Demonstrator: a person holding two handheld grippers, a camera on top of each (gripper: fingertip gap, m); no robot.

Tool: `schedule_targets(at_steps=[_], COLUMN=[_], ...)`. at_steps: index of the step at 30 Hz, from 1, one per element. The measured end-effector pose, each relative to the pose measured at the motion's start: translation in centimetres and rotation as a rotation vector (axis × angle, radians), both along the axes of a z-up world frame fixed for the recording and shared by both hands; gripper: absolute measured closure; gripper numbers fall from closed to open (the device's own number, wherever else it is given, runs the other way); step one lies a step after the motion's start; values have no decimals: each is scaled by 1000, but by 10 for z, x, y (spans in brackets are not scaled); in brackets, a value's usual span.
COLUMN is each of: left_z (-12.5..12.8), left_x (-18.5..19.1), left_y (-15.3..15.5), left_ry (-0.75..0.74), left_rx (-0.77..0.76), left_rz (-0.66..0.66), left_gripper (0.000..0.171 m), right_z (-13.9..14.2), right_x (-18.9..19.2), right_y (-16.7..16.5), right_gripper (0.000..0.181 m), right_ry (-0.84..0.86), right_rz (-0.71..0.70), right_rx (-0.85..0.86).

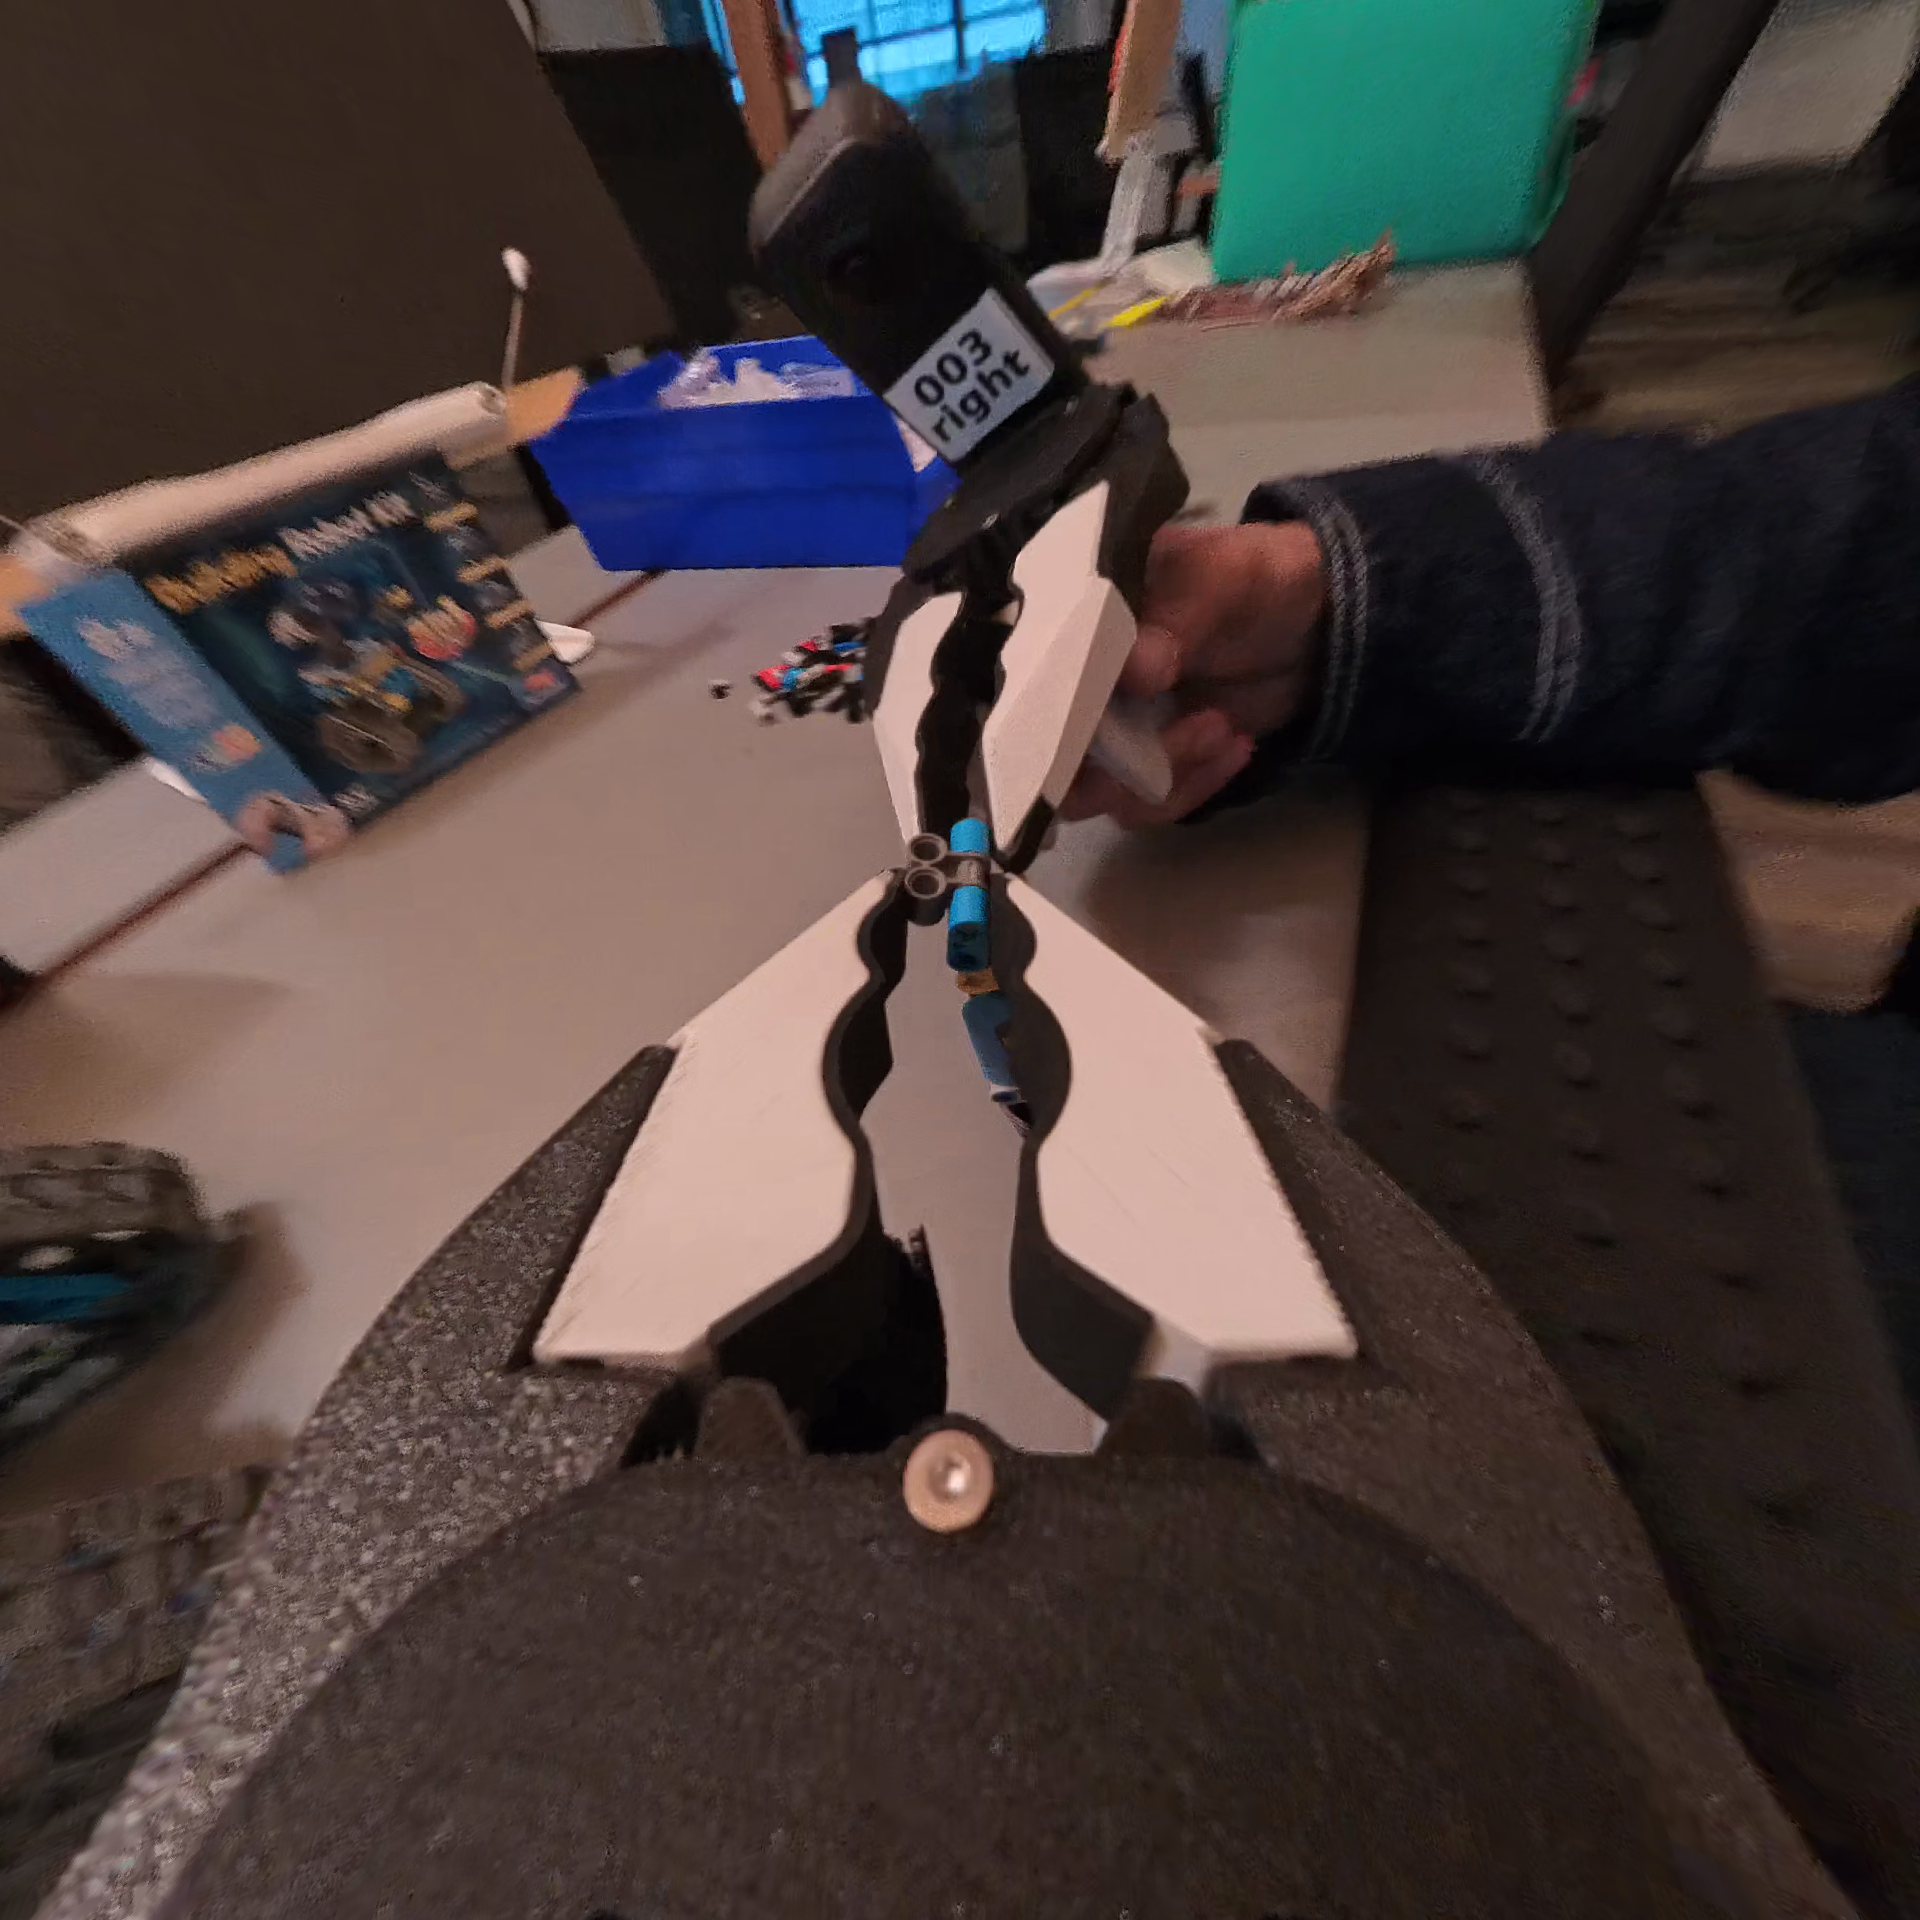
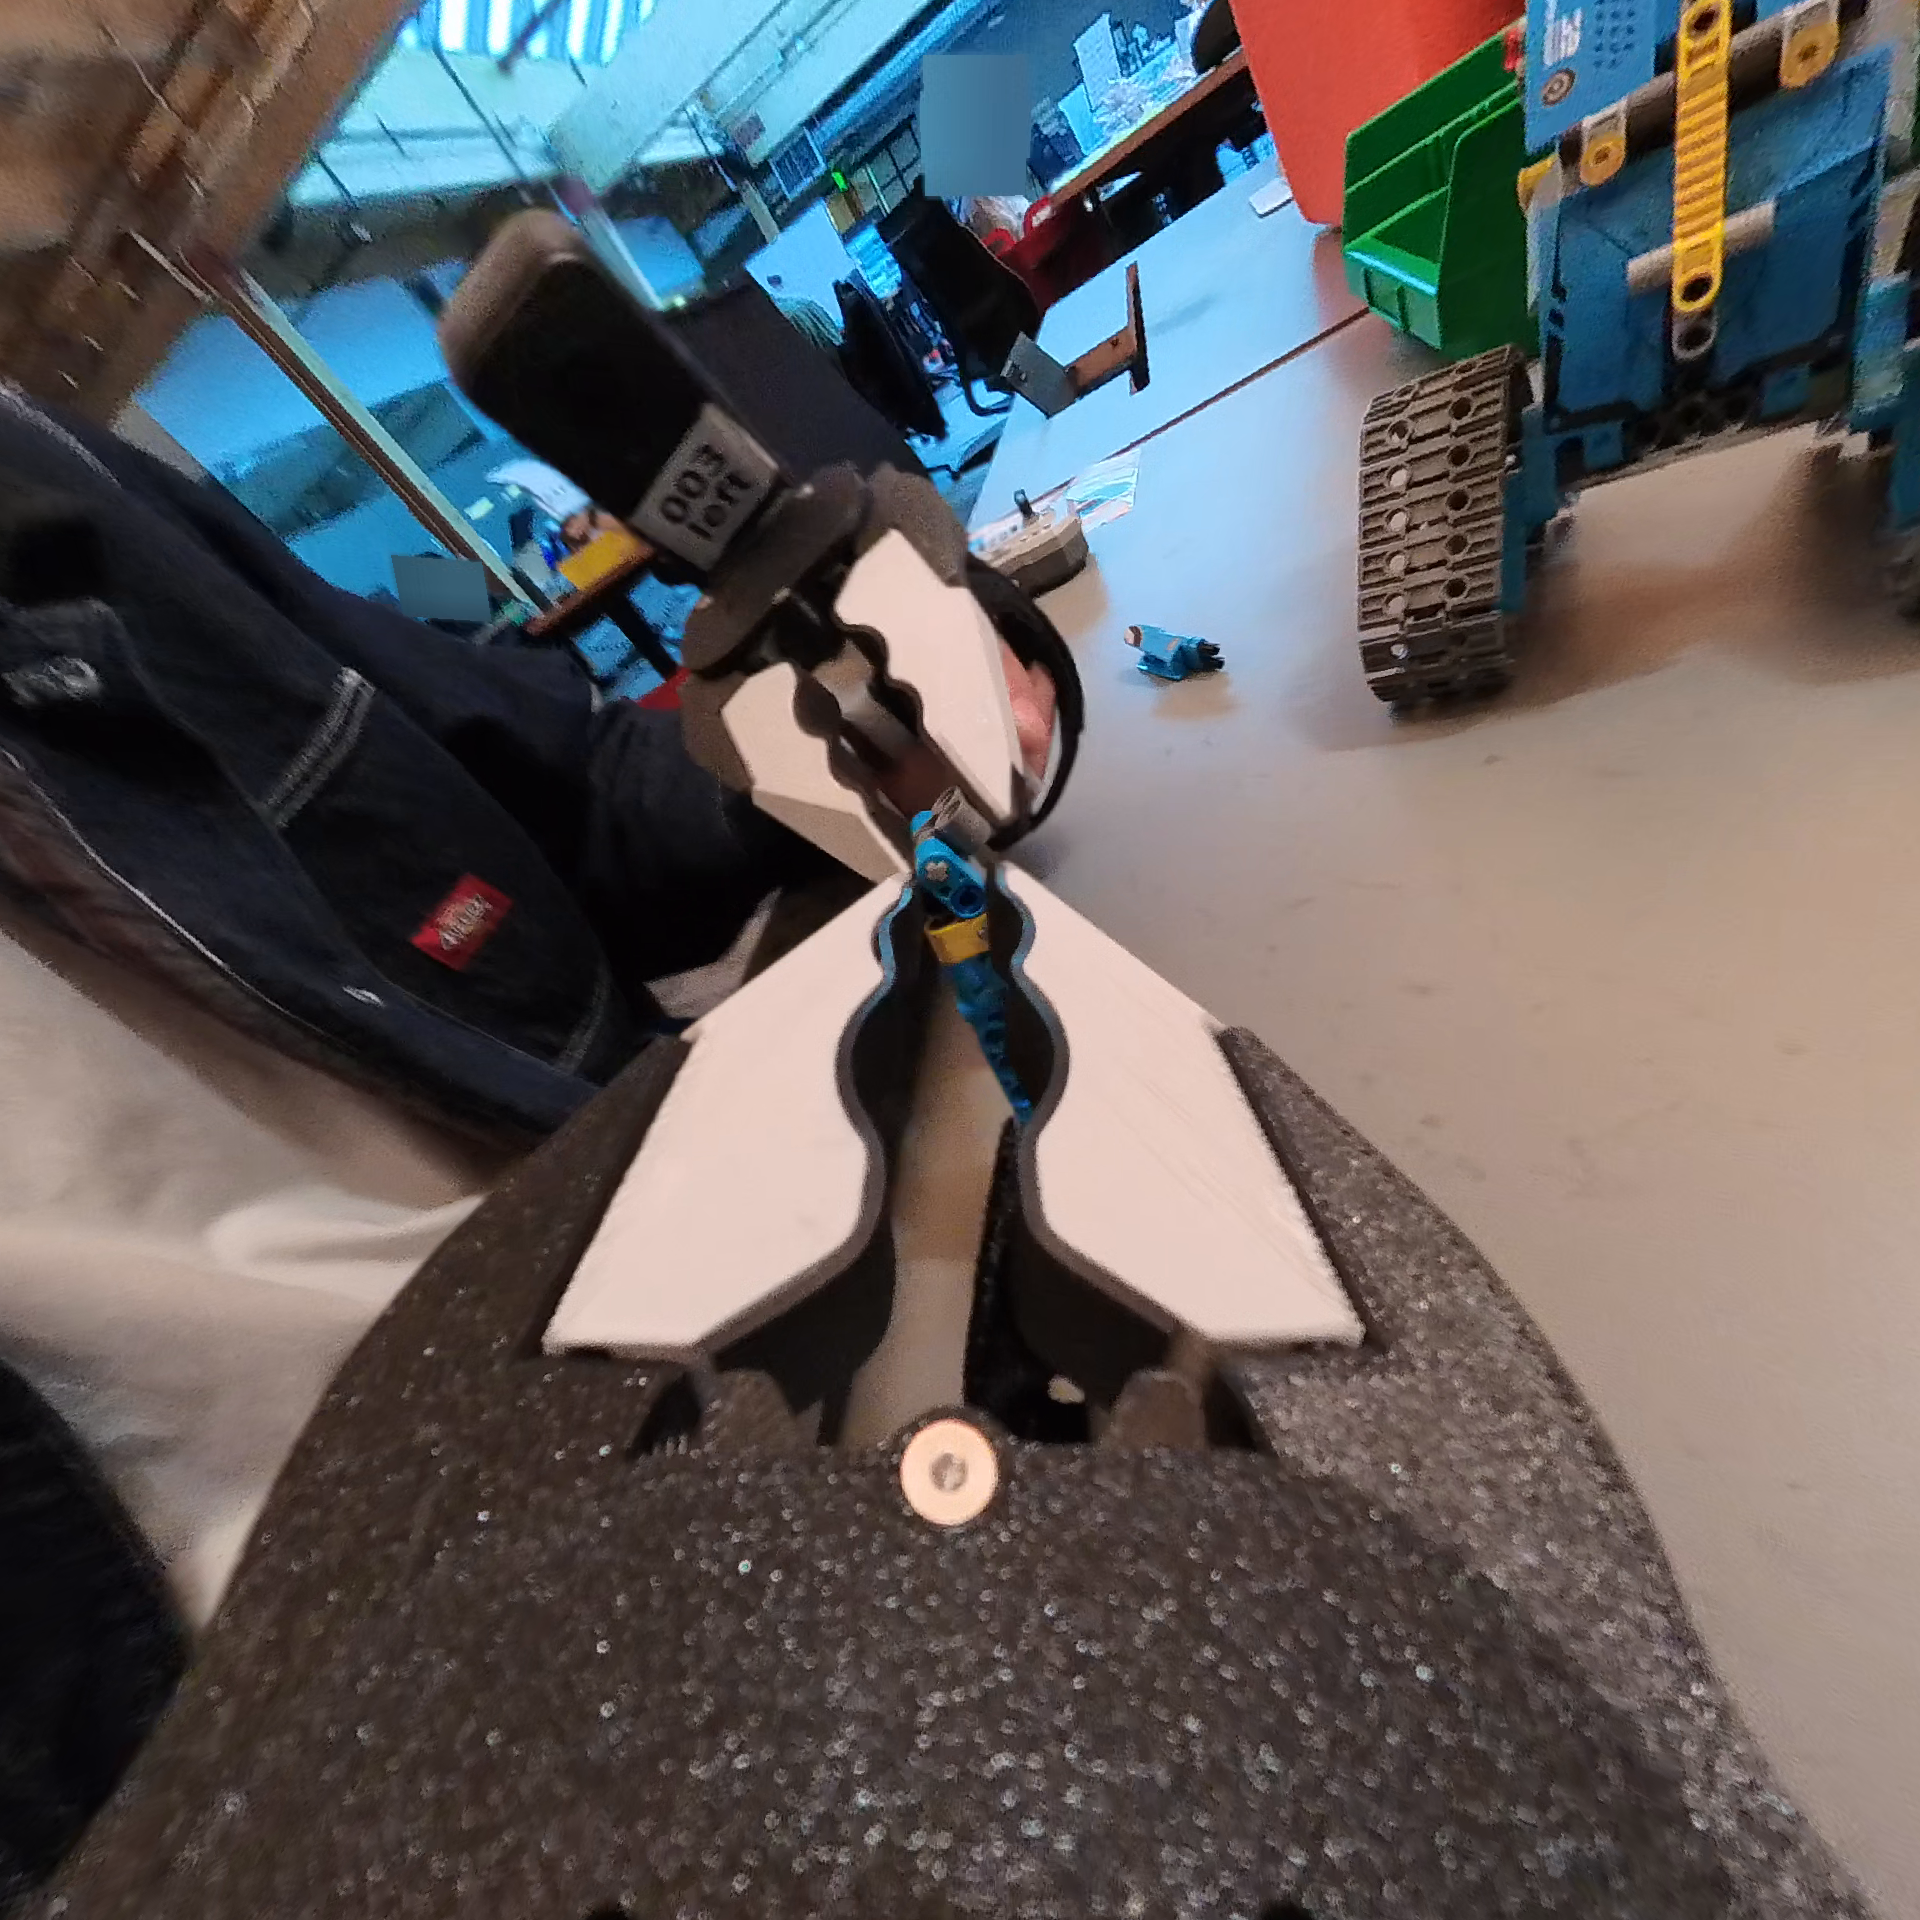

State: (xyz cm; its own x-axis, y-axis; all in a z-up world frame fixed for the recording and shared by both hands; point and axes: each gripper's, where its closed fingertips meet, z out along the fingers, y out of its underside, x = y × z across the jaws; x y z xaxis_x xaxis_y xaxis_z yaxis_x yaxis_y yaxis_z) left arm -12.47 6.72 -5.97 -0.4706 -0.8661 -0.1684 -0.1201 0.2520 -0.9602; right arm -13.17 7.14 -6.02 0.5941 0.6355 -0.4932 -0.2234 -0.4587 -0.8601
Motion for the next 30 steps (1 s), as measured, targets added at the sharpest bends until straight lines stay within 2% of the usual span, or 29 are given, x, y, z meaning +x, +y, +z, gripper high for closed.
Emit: schedule_targets(at_steps=[2, 6, 8, 12, 19, 23, 30], left_z=[-1, -7, -4, 1, -3, 10, 1], left_x=[-1, -3, -8, -13, -16, -15, -15], left_y=[-2, 0, -5, -7, -9, -8, -6], left_ry=[-26, 50, 69, 96, 131, 102, 152], left_rx=[76, -3, -75, -177, -207, -289, -280], left_rz=[9, -21, -74, -143, -164, -179, -177], left_gripper=[158, 158, 158, 158, 158, 158, 158], right_z=[0, -3, 0, 4, -1, 12, 2], right_x=[-2, -4, -8, -12, -14, -15, -15], right_y=[-1, 1, -3, -5, -8, -6, -6], right_gripper=[170, 173, 176, 177, 177, 177, 176], right_ry=[-120, -428, -488, -478, -465, -402, -351], right_rz=[-29, -59, -30, -24, 6, -14, 6], right_rx=[100, 273, 321, 352, 327, 348, 274])
